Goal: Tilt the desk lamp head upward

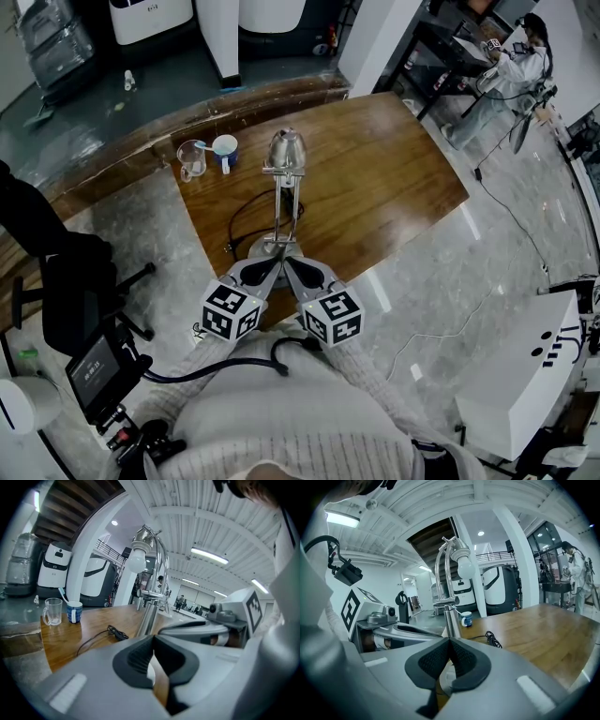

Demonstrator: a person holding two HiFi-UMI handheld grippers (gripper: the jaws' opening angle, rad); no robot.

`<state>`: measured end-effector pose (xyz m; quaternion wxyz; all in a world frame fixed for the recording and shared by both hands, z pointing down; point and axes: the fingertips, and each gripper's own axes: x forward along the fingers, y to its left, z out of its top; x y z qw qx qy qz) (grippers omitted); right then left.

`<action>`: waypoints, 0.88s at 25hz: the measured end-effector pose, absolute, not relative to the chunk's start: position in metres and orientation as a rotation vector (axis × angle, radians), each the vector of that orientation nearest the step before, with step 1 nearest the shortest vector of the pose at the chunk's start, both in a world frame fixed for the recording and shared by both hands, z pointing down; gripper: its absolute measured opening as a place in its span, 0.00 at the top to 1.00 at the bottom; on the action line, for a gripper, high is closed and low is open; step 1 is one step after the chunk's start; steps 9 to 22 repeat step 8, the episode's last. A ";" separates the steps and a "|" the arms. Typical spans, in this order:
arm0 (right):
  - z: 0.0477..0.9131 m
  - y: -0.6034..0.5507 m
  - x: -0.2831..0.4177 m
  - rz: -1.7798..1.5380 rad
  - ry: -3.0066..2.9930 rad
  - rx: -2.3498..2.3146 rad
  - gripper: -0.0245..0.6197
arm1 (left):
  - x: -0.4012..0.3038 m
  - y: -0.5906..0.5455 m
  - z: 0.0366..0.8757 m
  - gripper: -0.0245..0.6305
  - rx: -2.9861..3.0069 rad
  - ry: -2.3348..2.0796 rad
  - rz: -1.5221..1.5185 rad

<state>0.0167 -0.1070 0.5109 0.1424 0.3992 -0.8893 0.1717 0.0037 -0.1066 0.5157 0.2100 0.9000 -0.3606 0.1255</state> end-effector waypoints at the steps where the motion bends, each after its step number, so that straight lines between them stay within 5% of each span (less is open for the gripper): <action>1: 0.511 -0.107 0.017 0.501 -2.564 1.154 0.96 | 0.004 -0.107 0.516 0.95 2.503 -1.001 0.349; 22: 0.512 -0.108 0.018 0.499 -2.558 1.147 0.96 | 0.005 -0.108 0.513 0.95 2.503 -1.007 0.346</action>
